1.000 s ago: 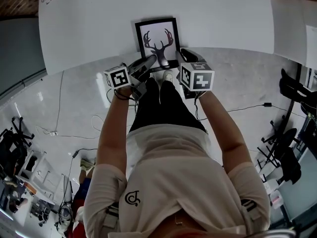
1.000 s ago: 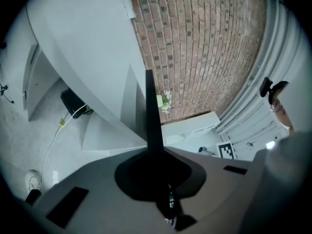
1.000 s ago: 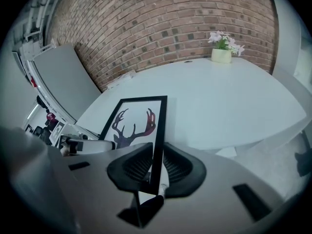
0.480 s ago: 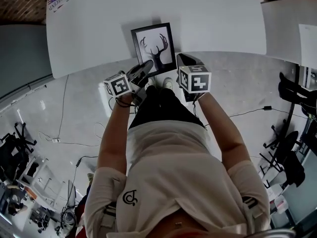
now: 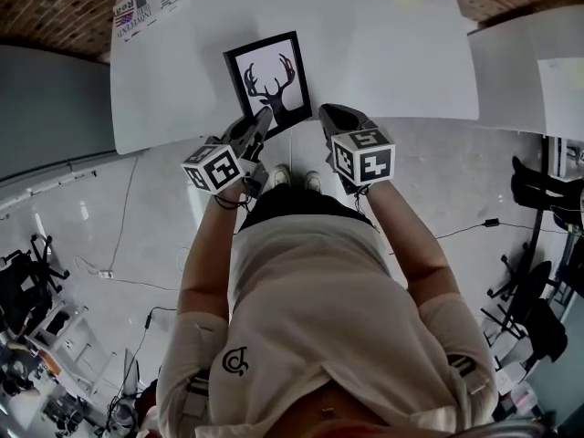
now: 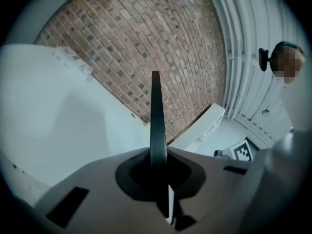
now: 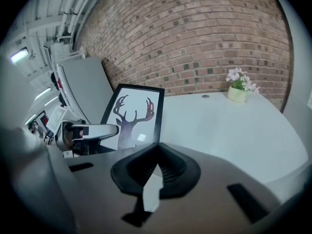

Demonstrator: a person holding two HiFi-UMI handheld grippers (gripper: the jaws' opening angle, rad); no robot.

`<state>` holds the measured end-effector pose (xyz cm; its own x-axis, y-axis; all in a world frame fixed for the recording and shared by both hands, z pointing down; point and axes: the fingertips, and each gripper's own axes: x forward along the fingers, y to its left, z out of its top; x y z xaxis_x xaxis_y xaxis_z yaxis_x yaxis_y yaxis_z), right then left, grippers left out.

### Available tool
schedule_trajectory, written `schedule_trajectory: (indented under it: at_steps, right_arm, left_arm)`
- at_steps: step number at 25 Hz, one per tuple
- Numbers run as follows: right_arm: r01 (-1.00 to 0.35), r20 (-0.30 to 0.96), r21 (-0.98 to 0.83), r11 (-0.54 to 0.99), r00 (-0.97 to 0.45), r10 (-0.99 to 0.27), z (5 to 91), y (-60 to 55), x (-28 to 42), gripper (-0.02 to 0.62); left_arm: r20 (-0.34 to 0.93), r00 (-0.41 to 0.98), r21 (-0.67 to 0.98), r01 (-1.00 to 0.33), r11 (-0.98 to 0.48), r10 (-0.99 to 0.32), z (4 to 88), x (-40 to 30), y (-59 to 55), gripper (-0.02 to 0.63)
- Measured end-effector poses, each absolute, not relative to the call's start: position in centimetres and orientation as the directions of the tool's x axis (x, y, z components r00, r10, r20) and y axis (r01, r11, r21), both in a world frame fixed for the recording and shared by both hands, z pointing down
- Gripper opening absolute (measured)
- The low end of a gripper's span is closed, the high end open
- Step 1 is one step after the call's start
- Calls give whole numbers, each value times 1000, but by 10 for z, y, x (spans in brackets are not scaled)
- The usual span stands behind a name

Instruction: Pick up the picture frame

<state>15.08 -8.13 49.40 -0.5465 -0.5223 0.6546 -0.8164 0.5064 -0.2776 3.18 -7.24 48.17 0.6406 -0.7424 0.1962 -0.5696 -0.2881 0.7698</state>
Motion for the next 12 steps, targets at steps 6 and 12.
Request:
schedule_trajectory:
  at_steps: [6, 12]
  right_arm:
    - [-793, 530, -219, 568, -586, -613, 438, -106, 141, 8]
    - [-762, 392, -201, 615, -638, -663, 382, -121, 134, 8]
  left_arm:
    - [149, 559, 581, -717, -385, -816, 411, 12, -96, 23]
    - [84, 485, 378, -824, -423, -870, 346, -5, -104, 23]
